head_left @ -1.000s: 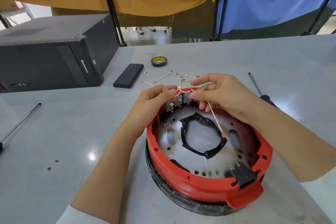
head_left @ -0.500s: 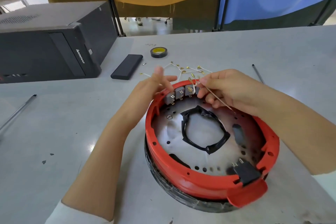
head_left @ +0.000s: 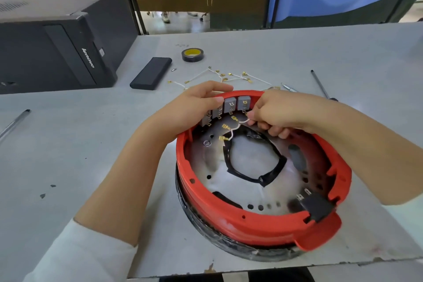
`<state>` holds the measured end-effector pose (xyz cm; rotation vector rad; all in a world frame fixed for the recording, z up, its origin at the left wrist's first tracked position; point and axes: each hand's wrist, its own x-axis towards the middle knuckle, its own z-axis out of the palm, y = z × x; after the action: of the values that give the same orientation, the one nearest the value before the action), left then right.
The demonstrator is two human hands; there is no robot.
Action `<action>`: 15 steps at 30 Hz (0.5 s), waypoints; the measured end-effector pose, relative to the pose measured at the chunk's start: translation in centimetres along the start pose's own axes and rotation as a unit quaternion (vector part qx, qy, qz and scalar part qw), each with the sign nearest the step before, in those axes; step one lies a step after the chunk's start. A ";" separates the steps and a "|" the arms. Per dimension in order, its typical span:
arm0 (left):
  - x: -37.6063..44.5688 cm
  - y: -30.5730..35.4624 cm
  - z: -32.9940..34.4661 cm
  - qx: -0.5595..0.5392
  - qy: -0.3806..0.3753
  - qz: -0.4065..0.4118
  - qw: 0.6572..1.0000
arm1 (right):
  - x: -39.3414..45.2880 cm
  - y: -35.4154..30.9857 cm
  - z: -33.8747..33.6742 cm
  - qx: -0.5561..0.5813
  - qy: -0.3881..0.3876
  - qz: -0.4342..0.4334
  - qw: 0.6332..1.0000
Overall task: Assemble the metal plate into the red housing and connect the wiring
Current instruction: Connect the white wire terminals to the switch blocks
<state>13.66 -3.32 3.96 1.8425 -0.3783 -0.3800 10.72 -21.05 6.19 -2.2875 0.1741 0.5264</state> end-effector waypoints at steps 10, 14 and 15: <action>-0.4 -0.4 -0.3 -0.031 0.006 -0.027 0.999 | -0.1 0.5 0.9 -0.015 0.023 -0.039 0.999; -0.3 -0.5 -0.3 -0.025 0.004 -0.022 0.999 | -0.1 0.5 1.0 -0.022 0.024 -0.038 0.999; -0.3 -0.5 -0.3 -0.027 0.004 -0.021 0.999 | -0.1 0.4 1.0 -0.025 0.023 -0.038 0.999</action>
<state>13.56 -2.83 3.58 1.8003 -0.3212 -0.4091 10.24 -20.66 5.34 -2.3467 0.0961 0.4441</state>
